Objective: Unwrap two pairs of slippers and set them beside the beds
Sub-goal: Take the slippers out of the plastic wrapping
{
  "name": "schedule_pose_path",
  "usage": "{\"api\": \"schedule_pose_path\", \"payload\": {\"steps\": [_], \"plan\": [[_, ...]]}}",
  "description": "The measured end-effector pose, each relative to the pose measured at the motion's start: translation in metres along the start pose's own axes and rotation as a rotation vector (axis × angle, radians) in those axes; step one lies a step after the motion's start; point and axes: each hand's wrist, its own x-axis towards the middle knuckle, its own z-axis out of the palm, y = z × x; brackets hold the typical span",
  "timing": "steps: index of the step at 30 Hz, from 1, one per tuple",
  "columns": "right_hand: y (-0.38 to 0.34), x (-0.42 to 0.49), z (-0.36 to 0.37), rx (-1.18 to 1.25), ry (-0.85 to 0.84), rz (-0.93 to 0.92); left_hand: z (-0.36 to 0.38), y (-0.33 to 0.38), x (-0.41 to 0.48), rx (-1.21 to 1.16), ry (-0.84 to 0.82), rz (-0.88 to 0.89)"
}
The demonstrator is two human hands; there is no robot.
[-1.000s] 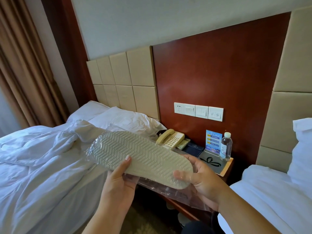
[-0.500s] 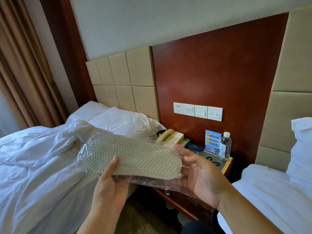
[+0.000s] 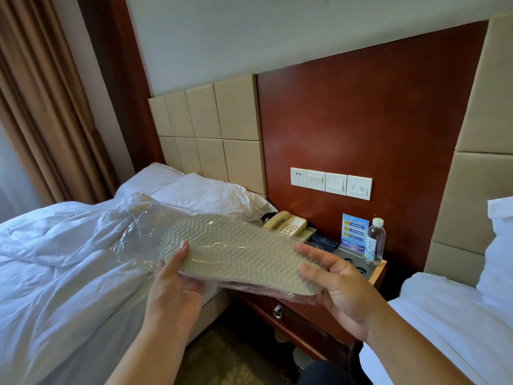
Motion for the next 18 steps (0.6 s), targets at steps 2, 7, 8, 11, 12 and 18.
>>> {"api": "schedule_pose_path", "payload": {"steps": [2, 7, 8, 11, 12, 18], "plan": [[-0.002, -0.003, 0.001, -0.063, -0.003, -0.008, 0.001, 0.000, 0.001, 0.015, 0.013, -0.017], [-0.008, -0.004, 0.001, -0.167, -0.046, 0.008, -0.004, -0.001, 0.000, 0.050, -0.039, -0.064], [-0.008, -0.004, 0.001, -0.169, -0.045, 0.006, -0.006, -0.002, -0.002, 0.065, -0.089, -0.079], [-0.003, -0.003, 0.003, -0.164, -0.004, -0.015, -0.010, -0.018, -0.009, 0.076, -0.096, -0.146], [0.000, -0.002, 0.004, -0.158, 0.015, -0.020, -0.012, -0.027, -0.012, 0.090, -0.059, -0.167], [0.017, 0.000, 0.008, -0.159, 0.031, 0.015, -0.008, -0.068, -0.033, 0.133, -0.051, -0.229]]}}
